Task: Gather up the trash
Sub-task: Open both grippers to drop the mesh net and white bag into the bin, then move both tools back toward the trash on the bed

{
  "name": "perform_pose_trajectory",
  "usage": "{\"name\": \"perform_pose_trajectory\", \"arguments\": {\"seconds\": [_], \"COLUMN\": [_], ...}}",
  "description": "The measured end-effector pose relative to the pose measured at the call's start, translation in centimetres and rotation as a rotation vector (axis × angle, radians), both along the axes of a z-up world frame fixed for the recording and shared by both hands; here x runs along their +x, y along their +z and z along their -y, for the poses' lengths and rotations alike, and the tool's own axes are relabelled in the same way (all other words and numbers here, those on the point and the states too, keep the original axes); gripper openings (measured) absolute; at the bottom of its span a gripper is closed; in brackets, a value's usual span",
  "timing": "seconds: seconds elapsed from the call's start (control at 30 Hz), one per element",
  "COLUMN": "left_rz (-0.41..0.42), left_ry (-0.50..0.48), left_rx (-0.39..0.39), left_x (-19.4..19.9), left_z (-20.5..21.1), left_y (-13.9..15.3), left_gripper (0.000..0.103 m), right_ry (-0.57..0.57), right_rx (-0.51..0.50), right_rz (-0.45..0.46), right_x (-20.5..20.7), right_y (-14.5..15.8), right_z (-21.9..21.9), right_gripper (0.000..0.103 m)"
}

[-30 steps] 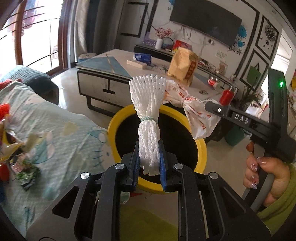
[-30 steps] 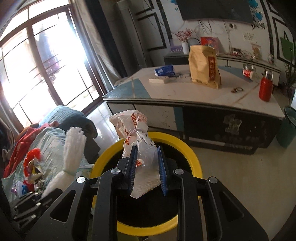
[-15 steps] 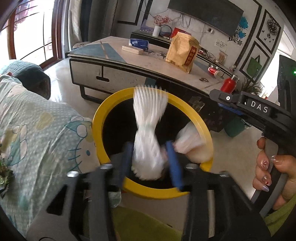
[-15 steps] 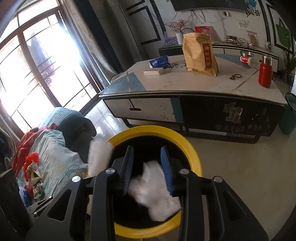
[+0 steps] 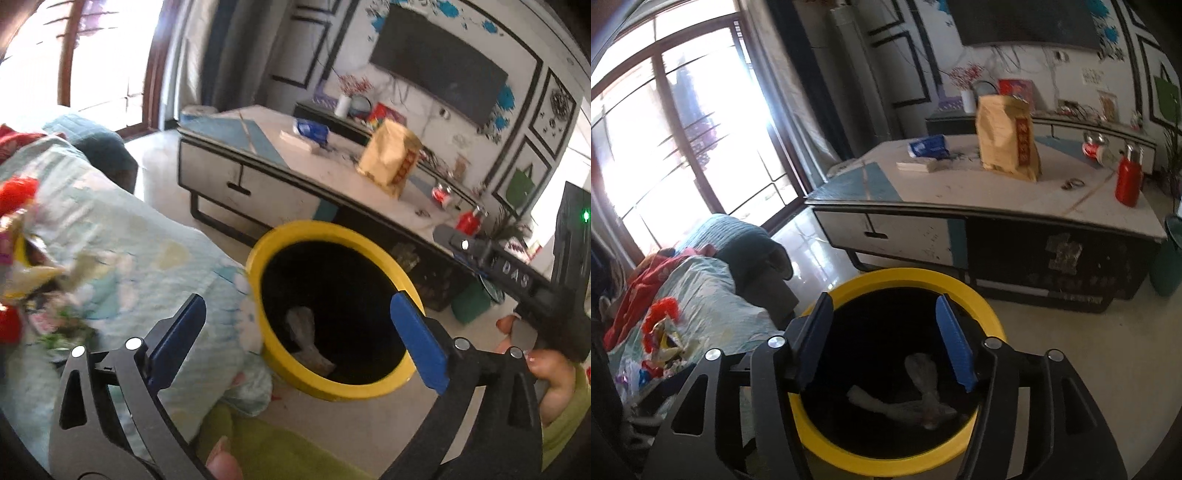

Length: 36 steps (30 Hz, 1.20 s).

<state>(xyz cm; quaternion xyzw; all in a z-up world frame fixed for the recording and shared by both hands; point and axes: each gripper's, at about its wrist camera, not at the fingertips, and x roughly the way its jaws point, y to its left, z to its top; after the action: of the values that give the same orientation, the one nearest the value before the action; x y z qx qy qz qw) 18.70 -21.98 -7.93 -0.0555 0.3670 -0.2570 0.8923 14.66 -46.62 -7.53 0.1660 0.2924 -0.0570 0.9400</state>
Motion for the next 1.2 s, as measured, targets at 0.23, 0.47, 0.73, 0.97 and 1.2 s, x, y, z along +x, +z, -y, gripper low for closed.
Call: {"name": "perform_pose_trajectory", "arguments": {"seconds": [0.23,0.47,0.73,0.97,1.2], "left_rz": [0.089,0.152,0.194,0.226,0.232], "left_ry": [0.09,0.156,0.237,0.296,0.361], "left_rx": [0.015,0.024,0.015,0.014,-0.003], "left_x": [-1.3,-2.4,-3.4,-4.1,-4.6], "left_z": [-3.2,-5.8,-9.1,-11.5,-14.4], "left_y": [2.4,3.8,4.7,5.3,5.6], "left_gripper": [0.092,0.092,0.092,0.092,0.092], "right_ry": [0.074,0.158,0.266,0.352,0.44], "right_rx": [-0.043,-0.078,-0.105,-0.126,-0.143], "right_rz": [0.046,0.08,0.121,0.128,0.122], "right_x": [-0.7,-1.2,-2.3,-3.0,-3.4], "right_y": [1.7,2.9,4.0,4.5,4.7], "right_z": [-3.4,-7.0,-10.8,-14.0,-17.4], "right_gripper": [0.065,0.066,0.068,0.069,0.07]}}
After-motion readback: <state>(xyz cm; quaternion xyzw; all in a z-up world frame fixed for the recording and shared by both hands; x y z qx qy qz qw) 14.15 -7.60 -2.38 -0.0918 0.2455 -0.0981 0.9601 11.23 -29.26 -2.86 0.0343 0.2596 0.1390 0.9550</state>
